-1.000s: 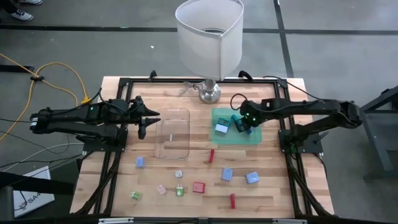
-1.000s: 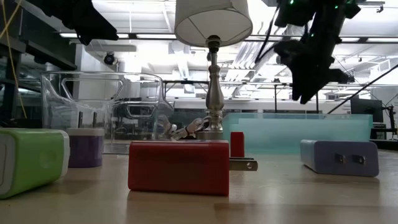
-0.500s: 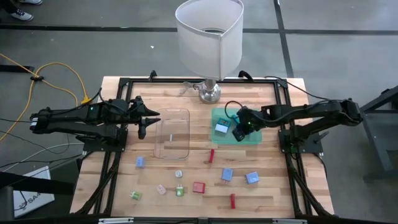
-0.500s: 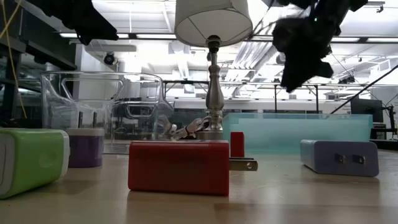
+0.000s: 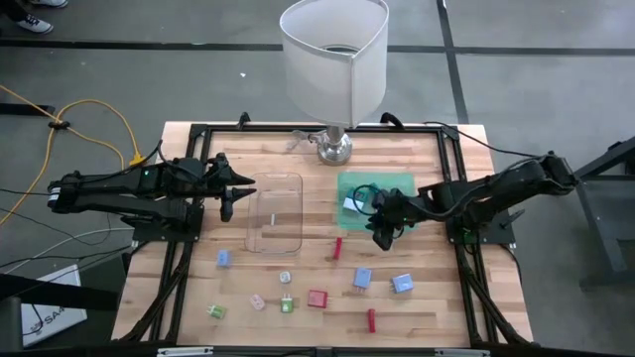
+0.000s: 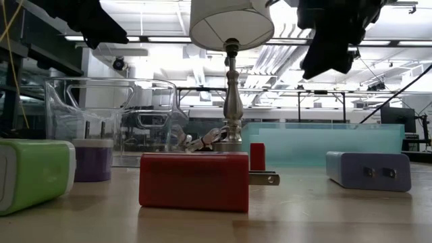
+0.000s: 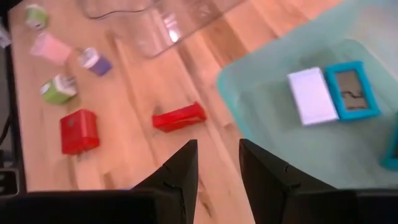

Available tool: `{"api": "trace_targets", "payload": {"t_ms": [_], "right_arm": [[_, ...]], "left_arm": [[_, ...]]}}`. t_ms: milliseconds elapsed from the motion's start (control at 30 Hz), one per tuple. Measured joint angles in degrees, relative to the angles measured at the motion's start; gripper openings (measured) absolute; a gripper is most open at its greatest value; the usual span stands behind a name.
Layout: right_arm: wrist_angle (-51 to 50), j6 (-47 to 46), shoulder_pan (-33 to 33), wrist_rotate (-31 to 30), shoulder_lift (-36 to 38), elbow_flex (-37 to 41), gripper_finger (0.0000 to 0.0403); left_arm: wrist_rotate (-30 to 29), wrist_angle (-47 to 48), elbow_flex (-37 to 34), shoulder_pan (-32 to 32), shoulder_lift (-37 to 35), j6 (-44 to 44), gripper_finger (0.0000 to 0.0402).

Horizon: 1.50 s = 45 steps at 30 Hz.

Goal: Pick & Place Office items
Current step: Put the bottom red timer into the green bin

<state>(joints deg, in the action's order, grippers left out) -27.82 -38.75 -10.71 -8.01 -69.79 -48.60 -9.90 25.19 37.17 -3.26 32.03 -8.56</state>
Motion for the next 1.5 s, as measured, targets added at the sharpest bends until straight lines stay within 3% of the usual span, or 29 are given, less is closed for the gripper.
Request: {"api": "trace_targets", "payload": {"t_ms": [300, 567, 1033, 1300, 1500], "right_arm": [[5.0, 1.6, -6.6, -5.8, -2.3, 0.0, 0.0103], [6.9, -5.1, -13.9, -11.1, -4.8, -0.7, 0.0103], [3.1, -8.3, -21.4, -15.0, -16.0, -17.5, 0.0103], [-10.2, -26.5, -21.4, -11.7, -23.4, -28.9, 0.0103], [-16.1, -39.6, -21.4, -5.7, -26.7, -32.9, 0.0103]], "left_arm": [[0.0, 0.0, 0.0, 0.0, 0.0, 0.0, 0.011], [0.0, 0.0, 0.0, 0.0, 0.0, 0.0, 0.011], [0.0, 0.0, 0.0, 0.0, 0.0, 0.0, 0.011], [0.0, 0.0, 0.0, 0.0, 0.0, 0.0, 0.011], [0.0, 0.0, 0.0, 0.0, 0.0, 0.0, 0.011]]}}
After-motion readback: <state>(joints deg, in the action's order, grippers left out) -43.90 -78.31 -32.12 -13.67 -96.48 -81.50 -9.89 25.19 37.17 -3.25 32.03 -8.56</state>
